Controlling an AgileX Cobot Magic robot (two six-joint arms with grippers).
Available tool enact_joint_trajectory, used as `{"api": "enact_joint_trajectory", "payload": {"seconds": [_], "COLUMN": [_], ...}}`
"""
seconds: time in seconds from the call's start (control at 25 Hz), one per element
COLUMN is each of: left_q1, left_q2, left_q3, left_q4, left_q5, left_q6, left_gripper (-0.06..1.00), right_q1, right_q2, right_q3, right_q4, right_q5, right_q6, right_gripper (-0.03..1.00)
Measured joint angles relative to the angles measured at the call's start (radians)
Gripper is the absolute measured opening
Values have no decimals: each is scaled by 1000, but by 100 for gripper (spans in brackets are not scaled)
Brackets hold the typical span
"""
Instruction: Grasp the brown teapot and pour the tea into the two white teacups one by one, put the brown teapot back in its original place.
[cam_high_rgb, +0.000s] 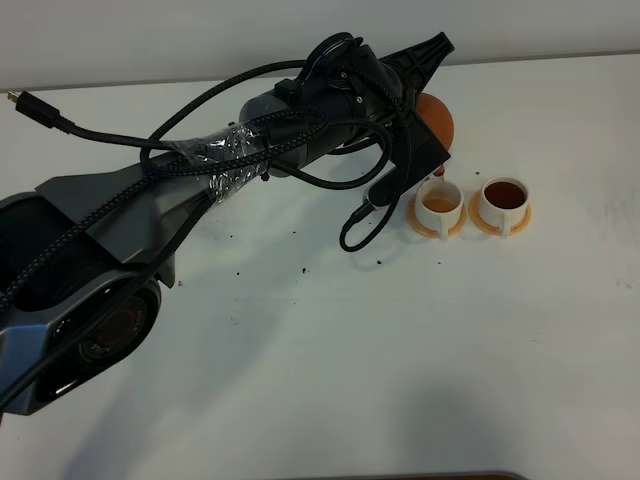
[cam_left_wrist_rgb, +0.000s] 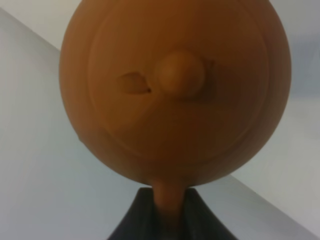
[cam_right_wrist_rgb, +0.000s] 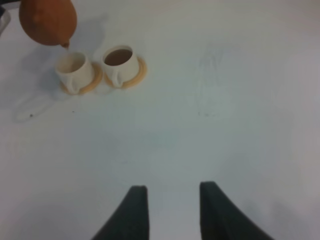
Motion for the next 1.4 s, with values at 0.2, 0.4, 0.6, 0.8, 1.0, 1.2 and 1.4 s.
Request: {"api": "enact_joint_trajectory", "payload": {"seconds": [0.2,0.4,0.6,0.8,1.0,1.2,1.4], "left_q1": [-1,-1,-1,-1,-1,-1,-1], "left_q2": [0,0,0,0,0,0,0], "left_q3": [0,0,0,0,0,0,0], "left_q4": [0,0,0,0,0,0,0], "left_q5": [-1,-8,-26,-35,-45,-62,-93], "left_q6": [41,90,130,173,220,253,271], "left_gripper": [10,10,10,10,10,10,10], "right_q1": [0,0,0,0,0,0,0], "right_q2": [0,0,0,0,0,0,0], "right_q3": [0,0,0,0,0,0,0], "right_q4": [0,0,0,0,0,0,0], "right_q5": [0,0,0,0,0,0,0], "right_q6": [0,0,0,0,0,0,0], "right_gripper": [24,24,24,24,24,24,24]}}
